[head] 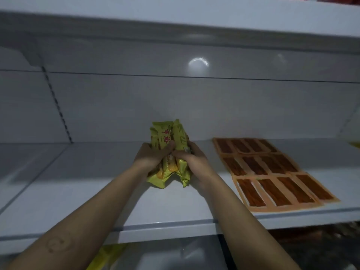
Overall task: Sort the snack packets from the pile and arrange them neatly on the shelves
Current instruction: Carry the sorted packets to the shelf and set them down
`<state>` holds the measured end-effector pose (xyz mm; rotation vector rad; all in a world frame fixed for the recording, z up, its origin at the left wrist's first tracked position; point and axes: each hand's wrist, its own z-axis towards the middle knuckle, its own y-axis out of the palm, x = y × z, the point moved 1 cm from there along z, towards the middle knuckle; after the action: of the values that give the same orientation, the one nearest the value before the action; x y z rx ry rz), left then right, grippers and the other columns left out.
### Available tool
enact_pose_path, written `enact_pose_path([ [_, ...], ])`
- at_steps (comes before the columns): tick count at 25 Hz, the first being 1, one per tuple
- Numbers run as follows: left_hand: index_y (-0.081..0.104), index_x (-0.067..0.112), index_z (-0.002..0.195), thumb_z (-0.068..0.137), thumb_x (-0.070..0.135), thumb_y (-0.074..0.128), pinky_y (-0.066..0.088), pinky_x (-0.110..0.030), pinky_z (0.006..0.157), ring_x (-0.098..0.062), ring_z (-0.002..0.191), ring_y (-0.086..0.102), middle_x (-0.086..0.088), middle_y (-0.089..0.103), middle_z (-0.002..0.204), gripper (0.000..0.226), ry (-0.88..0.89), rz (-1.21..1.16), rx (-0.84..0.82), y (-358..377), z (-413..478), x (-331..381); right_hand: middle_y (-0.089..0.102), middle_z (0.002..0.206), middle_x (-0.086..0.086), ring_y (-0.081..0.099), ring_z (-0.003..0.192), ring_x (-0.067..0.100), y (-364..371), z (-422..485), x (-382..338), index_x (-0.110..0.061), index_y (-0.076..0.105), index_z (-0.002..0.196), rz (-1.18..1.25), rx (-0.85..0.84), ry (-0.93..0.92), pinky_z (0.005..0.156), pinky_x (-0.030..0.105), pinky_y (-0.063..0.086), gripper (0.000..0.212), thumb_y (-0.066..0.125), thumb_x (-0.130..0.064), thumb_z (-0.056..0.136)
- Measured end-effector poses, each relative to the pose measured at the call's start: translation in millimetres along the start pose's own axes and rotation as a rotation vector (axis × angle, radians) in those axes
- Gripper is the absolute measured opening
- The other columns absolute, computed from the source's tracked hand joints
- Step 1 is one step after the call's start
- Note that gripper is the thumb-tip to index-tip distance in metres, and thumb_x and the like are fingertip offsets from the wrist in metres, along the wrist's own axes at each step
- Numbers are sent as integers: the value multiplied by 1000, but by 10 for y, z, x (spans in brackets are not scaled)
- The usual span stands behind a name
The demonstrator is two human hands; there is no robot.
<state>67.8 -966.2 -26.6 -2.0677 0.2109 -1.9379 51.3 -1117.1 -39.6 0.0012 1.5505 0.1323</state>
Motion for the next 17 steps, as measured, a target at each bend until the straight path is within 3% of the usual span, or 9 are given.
enact_pose_path([
  [6,57,18,67,84,48,71,46,-16,45,-7,52,60,8,62,56,37,-27,1,168,-149,-131,-94,75,100,-1,72,93,21,141,147,-4,-30,65,105,4,-160,29,88,44,57,34,76,-17,76],
  [12,69,10,80,77,59,72,41,-14,40,-8,55,63,3,67,64,49,-118,48,228,-358,114,-336,73,105,1,72,91,20,418,307,126,-28,62,119,16,-182,92,83,39,59,40,71,-16,81],
  [14,67,6,99,72,70,69,48,-21,52,-15,69,67,-3,70,81,69,-148,122,209,-441,252,-413,72,105,0,71,92,20,511,386,163,-27,61,121,-9,-130,114,81,38,59,43,70,-20,80],
  [17,48,4,126,73,81,56,53,-38,85,-29,104,62,-12,62,116,93,-201,281,168,-553,478,-478,70,108,-3,67,98,22,658,554,214,-36,63,119,-131,-33,127,89,45,56,56,71,-43,64],
])
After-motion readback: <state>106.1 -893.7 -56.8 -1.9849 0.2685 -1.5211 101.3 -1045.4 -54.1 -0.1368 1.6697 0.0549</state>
